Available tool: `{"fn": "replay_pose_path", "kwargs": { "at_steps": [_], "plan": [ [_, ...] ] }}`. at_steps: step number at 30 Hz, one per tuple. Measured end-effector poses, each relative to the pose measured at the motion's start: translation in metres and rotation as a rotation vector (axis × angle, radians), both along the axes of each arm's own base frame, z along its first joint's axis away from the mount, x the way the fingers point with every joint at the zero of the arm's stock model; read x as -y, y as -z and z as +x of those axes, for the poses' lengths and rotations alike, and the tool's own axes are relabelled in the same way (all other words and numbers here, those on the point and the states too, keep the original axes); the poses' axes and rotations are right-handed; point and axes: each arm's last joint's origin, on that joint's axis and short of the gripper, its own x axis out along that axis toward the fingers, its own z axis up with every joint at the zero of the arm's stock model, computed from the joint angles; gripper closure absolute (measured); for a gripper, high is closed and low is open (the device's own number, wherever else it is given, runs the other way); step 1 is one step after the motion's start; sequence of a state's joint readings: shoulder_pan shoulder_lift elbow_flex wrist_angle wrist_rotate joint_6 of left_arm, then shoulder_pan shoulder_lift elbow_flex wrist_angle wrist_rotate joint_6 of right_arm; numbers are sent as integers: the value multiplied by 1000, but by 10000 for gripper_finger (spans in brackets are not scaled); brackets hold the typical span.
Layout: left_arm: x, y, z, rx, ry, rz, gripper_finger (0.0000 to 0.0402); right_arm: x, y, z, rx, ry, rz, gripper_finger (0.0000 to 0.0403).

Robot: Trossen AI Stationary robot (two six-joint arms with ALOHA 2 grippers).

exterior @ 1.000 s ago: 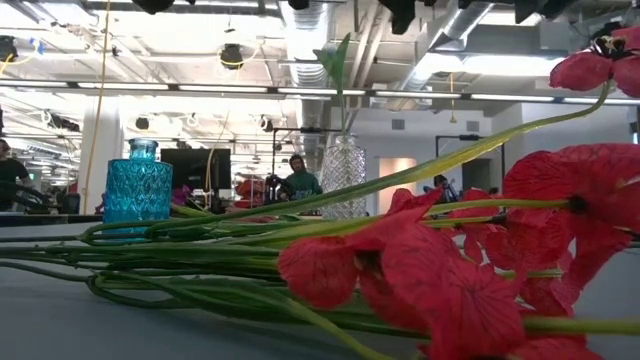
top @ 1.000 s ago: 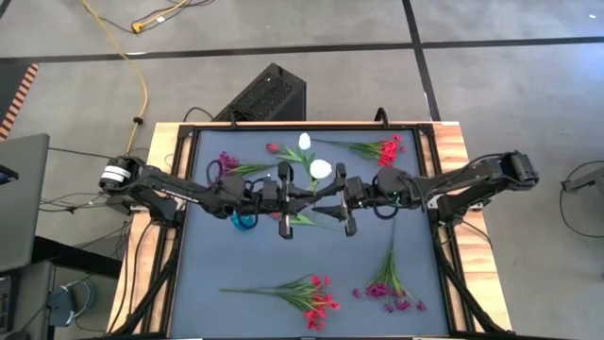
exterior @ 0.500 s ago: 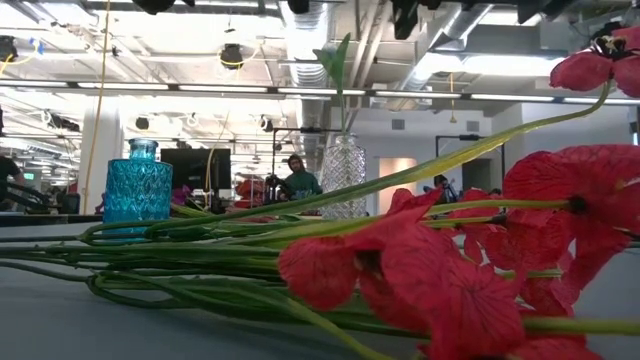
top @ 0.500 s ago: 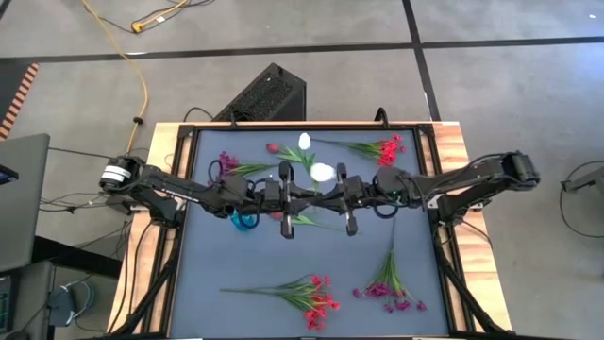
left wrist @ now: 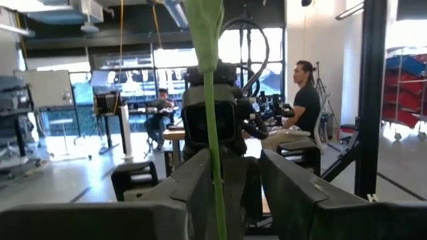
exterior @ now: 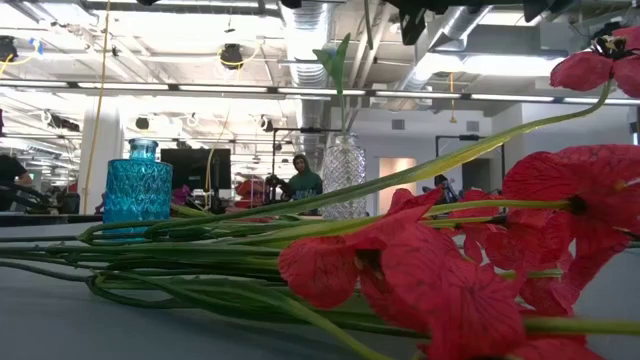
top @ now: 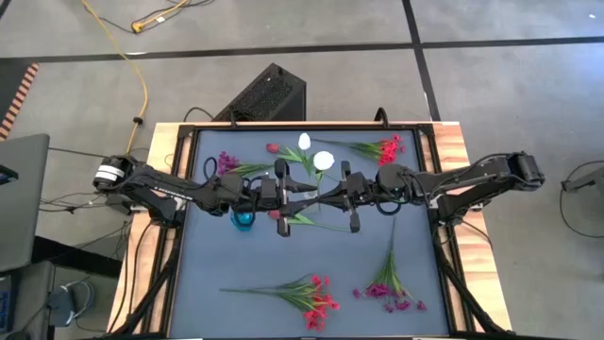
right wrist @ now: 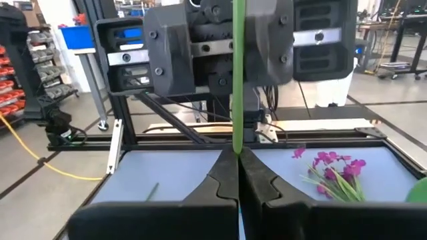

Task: Sort flowers into vase by color
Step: Put the white tulip into the transparent vase

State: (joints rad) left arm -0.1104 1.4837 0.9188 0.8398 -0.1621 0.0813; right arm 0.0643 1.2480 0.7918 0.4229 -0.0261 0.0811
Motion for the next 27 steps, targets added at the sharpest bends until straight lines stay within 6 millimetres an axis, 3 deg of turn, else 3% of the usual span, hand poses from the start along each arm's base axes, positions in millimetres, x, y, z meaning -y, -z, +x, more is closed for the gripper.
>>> {"fn": "replay_pose_path", "kwargs": {
  "at_steps": [10,19,23,27],
  "plan": [
    [-21,-4,5,-29,30,-78,263,2,1,0,-12,11,4,384],
    [-22,-12,9,-62,72,-41,265,3,1,0,-12,36,4,384],
    [-22,-11,9,-77,69,-32,303,5,1,0,-13,42,4,384],
    [-22,-10,9,-89,59,-12,382,5,1,0,-13,42,-2,384]
  ]
}}
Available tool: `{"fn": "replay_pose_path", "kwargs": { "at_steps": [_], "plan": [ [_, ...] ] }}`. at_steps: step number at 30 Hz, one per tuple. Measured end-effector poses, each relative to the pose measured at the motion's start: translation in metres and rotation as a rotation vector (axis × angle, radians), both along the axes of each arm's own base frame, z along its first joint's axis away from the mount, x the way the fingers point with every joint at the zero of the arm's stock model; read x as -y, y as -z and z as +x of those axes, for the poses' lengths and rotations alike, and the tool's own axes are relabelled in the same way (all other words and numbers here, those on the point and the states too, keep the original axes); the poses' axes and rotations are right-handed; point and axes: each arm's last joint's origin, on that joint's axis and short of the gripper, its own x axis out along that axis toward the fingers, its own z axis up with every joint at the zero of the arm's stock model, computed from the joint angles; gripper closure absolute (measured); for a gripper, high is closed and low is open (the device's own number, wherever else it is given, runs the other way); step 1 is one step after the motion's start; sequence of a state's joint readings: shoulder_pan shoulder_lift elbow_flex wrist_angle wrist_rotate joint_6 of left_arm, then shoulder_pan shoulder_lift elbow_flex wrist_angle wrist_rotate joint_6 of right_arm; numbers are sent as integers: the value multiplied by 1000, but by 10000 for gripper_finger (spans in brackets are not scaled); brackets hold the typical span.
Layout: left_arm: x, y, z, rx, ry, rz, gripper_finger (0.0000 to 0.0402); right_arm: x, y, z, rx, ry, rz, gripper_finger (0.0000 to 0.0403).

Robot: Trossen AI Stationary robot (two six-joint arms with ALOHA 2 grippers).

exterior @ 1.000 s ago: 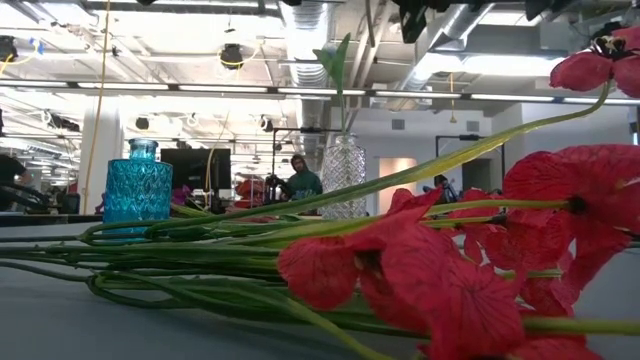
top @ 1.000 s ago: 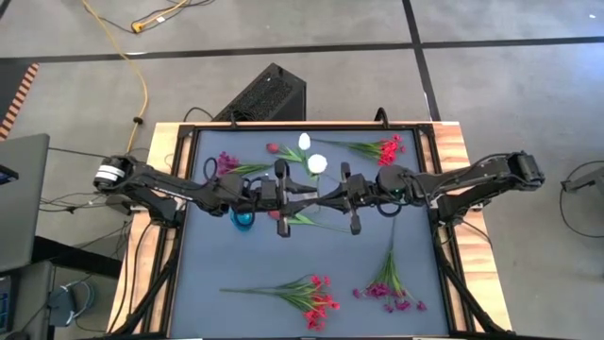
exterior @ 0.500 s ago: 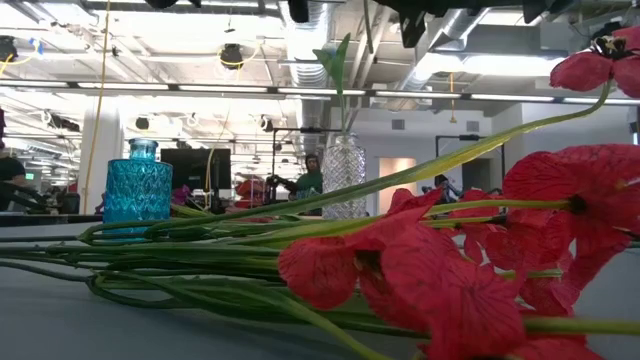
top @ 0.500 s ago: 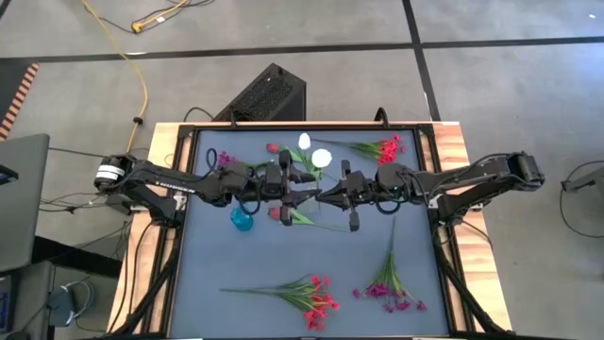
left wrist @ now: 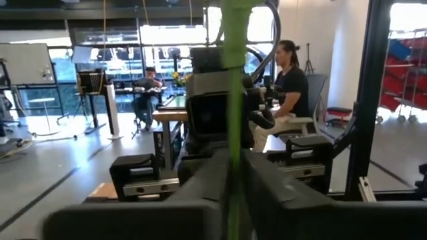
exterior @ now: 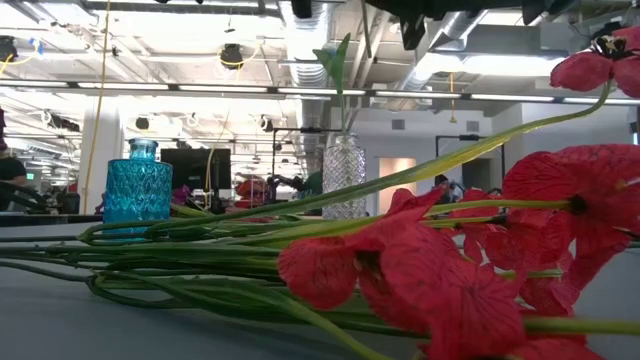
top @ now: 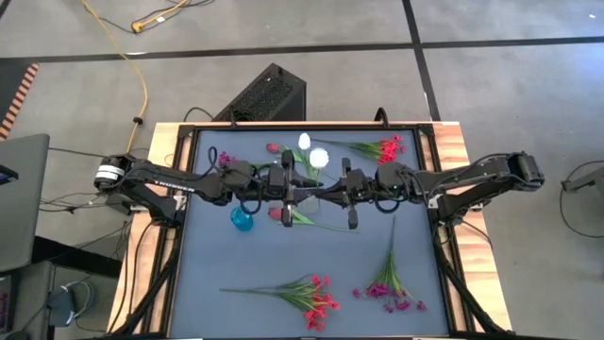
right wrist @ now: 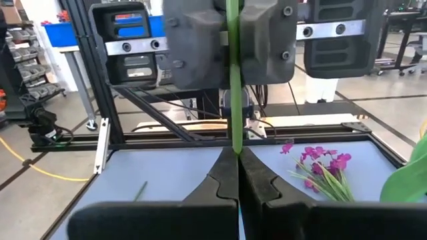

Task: Sort flowers into vase by color
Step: Put the white tulip into the transparent vase

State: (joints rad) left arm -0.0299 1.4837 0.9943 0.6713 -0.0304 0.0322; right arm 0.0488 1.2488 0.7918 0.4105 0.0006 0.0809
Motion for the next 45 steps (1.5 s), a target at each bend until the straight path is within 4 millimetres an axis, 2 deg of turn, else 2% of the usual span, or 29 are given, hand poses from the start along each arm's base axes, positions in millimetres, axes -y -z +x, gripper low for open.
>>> {"fn": "replay_pose_path", "kwargs": {
  "at_steps": [3,10,14,18,23,29,35,41,45],
  "plan": [
    [0,0,0,-3,-9,-1,396,0,0,0,-2,-1,-2,361],
    [-1,2,0,-25,-30,5,401,0,0,-4,-25,-4,-38,261],
    [-2,9,1,-94,-100,43,401,5,-2,-18,-110,9,-53,211],
    [-3,13,1,-139,-140,50,401,10,-1,-34,-224,29,-30,182],
    [-4,17,3,-153,-164,73,401,13,0,-49,-305,54,12,177],
    [-7,44,8,-179,-261,123,401,12,13,-55,-324,119,19,183],
    [-9,48,9,-180,-300,162,401,10,27,-57,-332,123,22,184],
    [-9,49,9,-189,-302,142,401,10,26,-58,-330,126,36,185],
    [-10,57,12,-223,-300,128,401,10,26,-57,-322,126,36,185]
  ]
}}
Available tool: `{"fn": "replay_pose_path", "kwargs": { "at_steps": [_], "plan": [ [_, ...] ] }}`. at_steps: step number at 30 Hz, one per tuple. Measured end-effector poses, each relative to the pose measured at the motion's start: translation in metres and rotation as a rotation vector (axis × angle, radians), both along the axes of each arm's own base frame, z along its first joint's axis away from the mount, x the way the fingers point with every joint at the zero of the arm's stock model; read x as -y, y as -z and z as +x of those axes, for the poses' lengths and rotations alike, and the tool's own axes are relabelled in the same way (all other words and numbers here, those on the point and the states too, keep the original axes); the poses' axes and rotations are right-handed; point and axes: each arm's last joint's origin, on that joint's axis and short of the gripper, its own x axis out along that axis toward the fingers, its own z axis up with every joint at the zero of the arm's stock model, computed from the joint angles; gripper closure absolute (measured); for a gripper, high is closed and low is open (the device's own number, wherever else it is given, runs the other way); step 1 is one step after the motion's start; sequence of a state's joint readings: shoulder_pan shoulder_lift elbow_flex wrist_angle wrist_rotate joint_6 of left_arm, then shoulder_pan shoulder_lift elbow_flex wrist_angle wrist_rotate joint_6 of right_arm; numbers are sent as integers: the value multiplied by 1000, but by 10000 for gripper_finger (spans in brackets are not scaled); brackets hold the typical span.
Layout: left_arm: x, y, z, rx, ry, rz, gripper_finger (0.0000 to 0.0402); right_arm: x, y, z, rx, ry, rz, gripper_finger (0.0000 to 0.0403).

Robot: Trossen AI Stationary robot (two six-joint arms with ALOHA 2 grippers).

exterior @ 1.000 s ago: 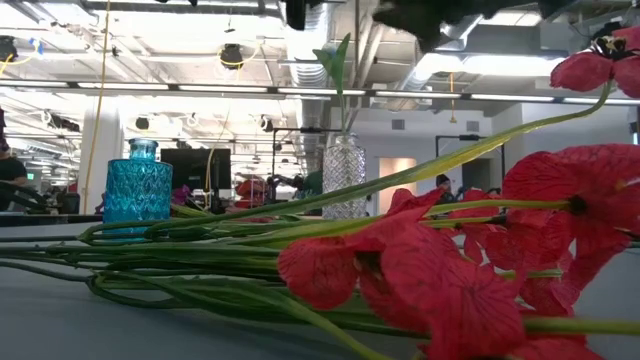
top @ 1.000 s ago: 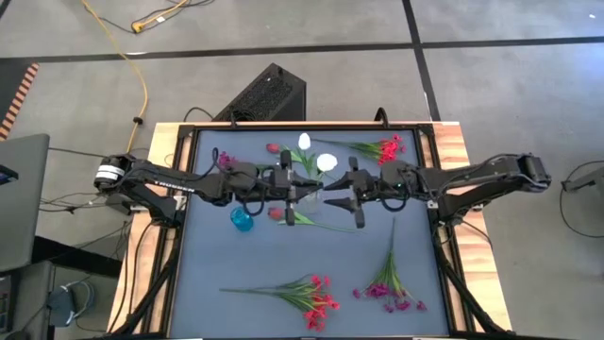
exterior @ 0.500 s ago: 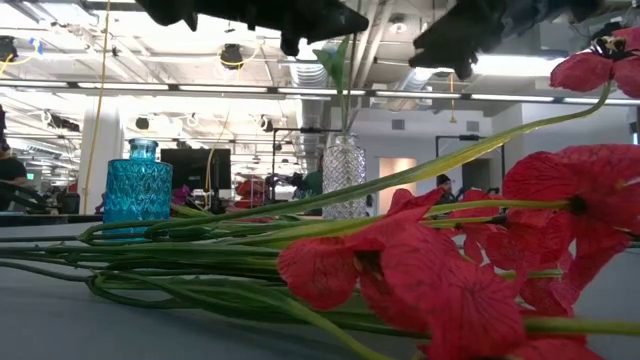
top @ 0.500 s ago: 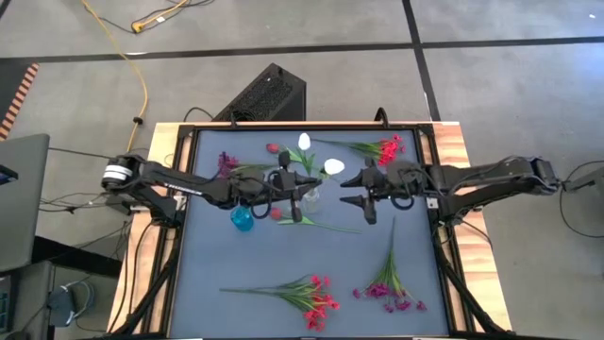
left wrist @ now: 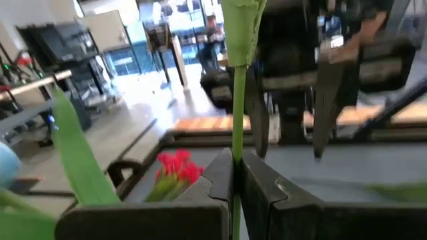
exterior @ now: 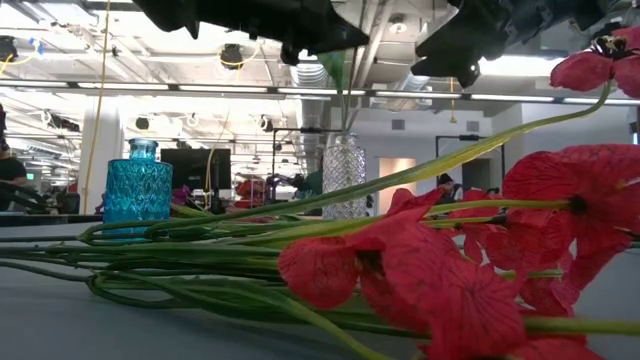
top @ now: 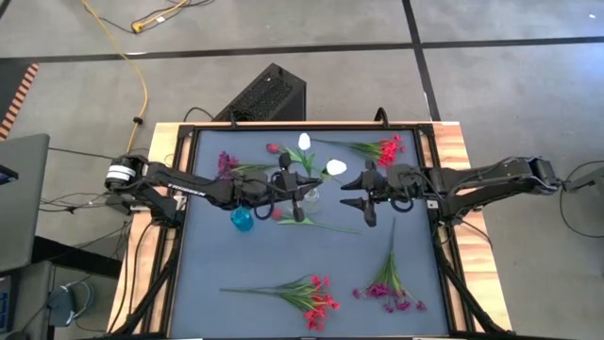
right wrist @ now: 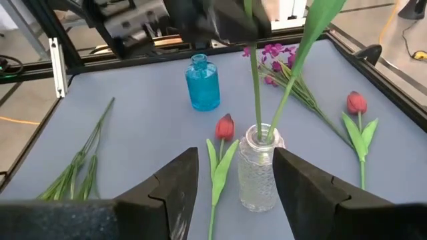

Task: Sort flowers into vase by color
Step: Put the white tulip into the transparent vase, then put the bottom red flowers into the transparent vase

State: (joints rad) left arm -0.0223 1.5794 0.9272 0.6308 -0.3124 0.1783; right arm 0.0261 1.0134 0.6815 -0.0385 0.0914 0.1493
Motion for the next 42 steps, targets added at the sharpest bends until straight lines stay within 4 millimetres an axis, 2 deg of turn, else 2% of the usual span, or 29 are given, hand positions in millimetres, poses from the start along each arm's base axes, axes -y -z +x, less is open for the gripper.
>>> {"fn": "replay_pose_path", "kwargs": {
  "at_steps": [15,20,25,33,42],
  "plan": [
    [-2,26,8,-98,-39,-39,401,-13,1,2,5,-47,-3,185],
    [-2,23,7,-94,-48,-51,393,-19,1,4,15,-70,3,185],
    [-4,27,6,-122,-59,-97,359,-25,1,3,13,-83,25,185],
    [-8,32,3,-182,-74,-140,274,-37,2,1,13,-84,24,185],
    [-8,0,-22,-352,-79,-143,223,-43,11,-4,-88,-56,144,185]
  ]
}}
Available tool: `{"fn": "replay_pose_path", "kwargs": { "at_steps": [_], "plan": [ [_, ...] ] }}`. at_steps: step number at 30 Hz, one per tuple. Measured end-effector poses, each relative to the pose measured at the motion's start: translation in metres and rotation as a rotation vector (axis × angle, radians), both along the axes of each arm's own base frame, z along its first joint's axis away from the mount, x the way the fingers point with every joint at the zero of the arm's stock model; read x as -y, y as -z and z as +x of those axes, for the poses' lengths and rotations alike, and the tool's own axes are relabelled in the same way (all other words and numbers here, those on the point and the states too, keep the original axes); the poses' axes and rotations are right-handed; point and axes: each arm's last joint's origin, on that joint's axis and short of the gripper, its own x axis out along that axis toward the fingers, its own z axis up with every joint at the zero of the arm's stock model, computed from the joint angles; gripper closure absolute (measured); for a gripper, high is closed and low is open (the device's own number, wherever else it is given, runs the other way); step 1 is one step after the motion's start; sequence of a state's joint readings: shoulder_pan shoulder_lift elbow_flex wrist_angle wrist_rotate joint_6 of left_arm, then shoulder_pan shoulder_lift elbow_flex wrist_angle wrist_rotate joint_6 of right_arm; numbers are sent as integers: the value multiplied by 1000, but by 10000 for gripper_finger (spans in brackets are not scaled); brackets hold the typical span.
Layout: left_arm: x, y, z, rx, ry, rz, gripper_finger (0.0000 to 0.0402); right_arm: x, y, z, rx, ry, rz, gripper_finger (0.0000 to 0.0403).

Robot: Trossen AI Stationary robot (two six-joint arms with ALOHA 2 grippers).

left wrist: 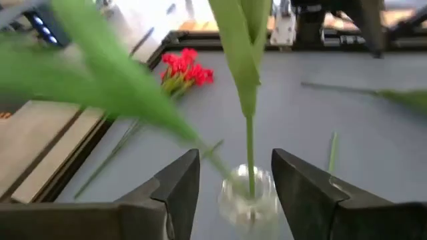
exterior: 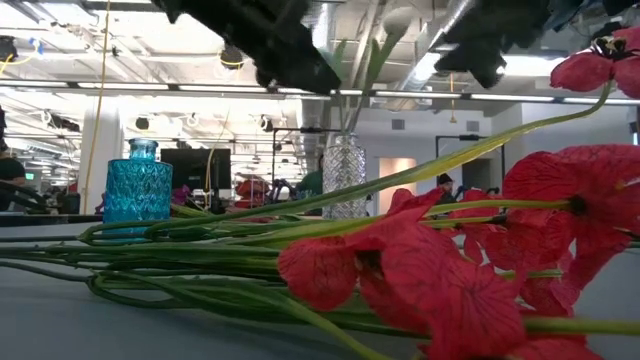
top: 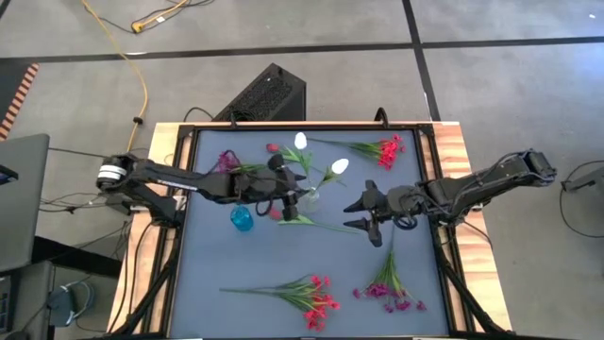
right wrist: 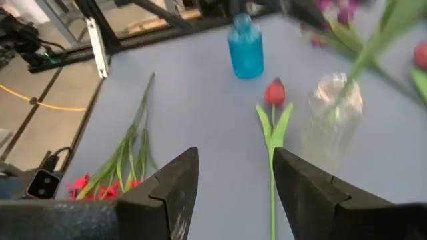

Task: Sort flowers into vase by color
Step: Put the bottom red flowers into the transparent vase

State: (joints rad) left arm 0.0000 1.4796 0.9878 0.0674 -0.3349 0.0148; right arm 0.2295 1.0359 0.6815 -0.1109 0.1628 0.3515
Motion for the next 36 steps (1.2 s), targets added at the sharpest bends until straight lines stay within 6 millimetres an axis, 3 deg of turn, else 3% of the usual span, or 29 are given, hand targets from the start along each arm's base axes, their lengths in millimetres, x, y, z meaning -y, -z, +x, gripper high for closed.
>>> {"fn": "replay_pose_path", "kwargs": {
  "at_steps": [4,12,17,20,30,36],
  "plan": [
    [2,-19,-23,-84,58,-52,221,0,6,-3,-69,26,62,185],
    [23,-34,-74,-274,356,-294,221,-7,7,-5,-120,-83,191,185],
    [33,-34,-99,-378,195,-248,221,-14,8,-7,-128,-119,186,185],
    [35,-24,-112,-439,84,-191,221,-19,8,-9,-130,-145,176,185],
    [42,13,-122,-461,97,-308,221,-32,14,-18,-219,-198,173,185],
    [46,13,-115,-397,215,-292,221,-37,31,-37,-414,-413,-61,185]
  ]
}}
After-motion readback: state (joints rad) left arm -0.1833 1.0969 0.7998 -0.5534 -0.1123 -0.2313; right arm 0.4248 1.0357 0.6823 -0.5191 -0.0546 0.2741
